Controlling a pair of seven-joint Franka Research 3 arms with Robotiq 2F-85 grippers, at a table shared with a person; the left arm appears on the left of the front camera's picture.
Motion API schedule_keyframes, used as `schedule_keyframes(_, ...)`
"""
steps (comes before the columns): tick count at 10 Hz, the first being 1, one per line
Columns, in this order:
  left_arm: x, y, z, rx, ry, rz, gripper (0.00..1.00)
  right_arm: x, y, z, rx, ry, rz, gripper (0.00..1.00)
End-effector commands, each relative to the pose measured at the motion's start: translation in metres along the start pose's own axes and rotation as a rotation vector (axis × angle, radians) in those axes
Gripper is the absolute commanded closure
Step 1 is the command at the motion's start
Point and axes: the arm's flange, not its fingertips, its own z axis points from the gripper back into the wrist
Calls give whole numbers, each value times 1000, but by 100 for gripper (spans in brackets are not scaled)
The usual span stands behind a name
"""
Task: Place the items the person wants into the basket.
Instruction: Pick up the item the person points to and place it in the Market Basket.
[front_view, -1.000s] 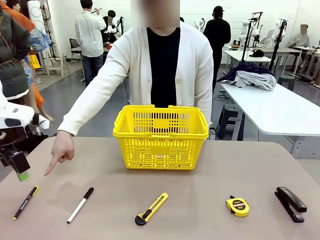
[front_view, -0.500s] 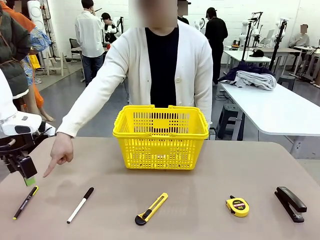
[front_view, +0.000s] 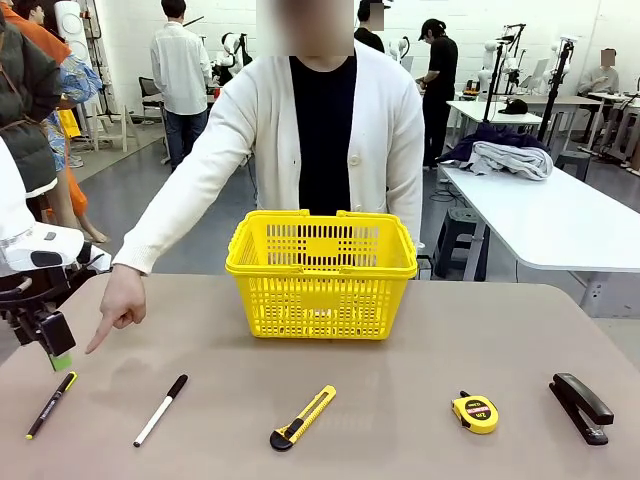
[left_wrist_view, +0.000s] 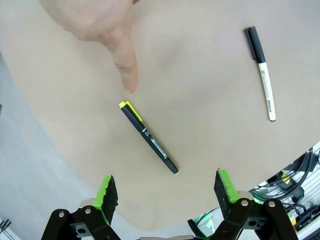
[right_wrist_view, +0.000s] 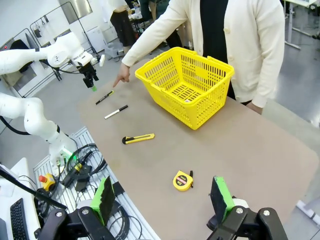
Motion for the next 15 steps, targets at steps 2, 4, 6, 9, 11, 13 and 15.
schedule_keyframes(2,-14,-8,-52,70,9,198,0,2,0,0,14,-13,13,0)
schedule_keyframes(4,-14,-10,-76,124,4,240,0,2,0,0,14,-13,13,0)
schedule_keyframes(6,-16,-9,-93,123,0,233,0,2,0,0,14,-13,13,0)
schedule_keyframes(9,-26,2,-113,26,-4,175,0,2,0,0,14,-13,13,0)
schedule_keyframes(11,-33,8,-120,9,-8,203,0,2,0,0,14,-13,13,0)
schedule_keyframes(13,-38,9,-117,6,-25,230,0,2,0,0,14,-13,13,0)
schedule_keyframes(15,-43,8,-113,-17,-29,252,0,2,0,0,14,-13,13,0)
